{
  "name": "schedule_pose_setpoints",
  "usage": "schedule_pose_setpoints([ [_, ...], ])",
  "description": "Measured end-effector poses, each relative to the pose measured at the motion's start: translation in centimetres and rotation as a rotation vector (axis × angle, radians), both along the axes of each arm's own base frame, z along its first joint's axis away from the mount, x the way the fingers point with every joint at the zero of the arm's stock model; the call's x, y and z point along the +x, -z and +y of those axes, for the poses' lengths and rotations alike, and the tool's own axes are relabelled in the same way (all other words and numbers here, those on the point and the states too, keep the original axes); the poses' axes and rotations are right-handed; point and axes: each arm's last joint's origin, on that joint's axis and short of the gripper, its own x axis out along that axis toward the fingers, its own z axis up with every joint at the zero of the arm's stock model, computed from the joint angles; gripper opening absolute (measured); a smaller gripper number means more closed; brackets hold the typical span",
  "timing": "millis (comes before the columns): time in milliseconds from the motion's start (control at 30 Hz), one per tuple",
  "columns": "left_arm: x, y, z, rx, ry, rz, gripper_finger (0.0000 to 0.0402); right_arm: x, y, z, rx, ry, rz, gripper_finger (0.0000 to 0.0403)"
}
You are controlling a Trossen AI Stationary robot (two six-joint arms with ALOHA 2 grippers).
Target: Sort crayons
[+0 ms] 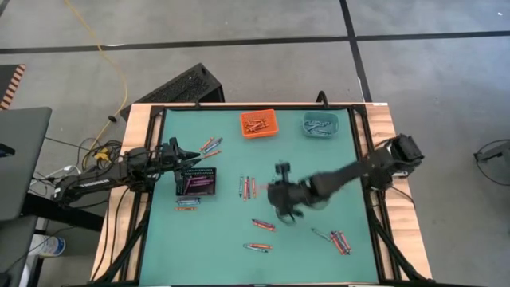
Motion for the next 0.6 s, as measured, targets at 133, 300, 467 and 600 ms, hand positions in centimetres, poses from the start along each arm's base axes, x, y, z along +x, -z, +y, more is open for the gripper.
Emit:
schedule_pose_setpoints([
  [133, 0.0, 0.0, 0.0, 0.0, 0.0, 0.0, 0.0089, 1.8, -0.5, -5.9, -0.061, -0.016, 0.004, 0.0003],
  [300, 0.0, 0.0, 0.0, 0.0, 0.0, 0.0, 0.0089, 2.7, -1.3, -13.1, -0.185, -0.1, -0.005, 0.0003],
  [467, 0.0, 0.0, 0.0, 0.0, 0.0, 0.0, 0.0089, 2.1, -1.7, -18.5, -0.261, -0.131, 0.008, 0.0003],
  [600, 0.0, 0.0, 0.0, 0.0, 0.0, 0.0, 0.0089, 1.3, -2.0, -21.9, -0.234, -0.088, -0.044, 0.0002],
])
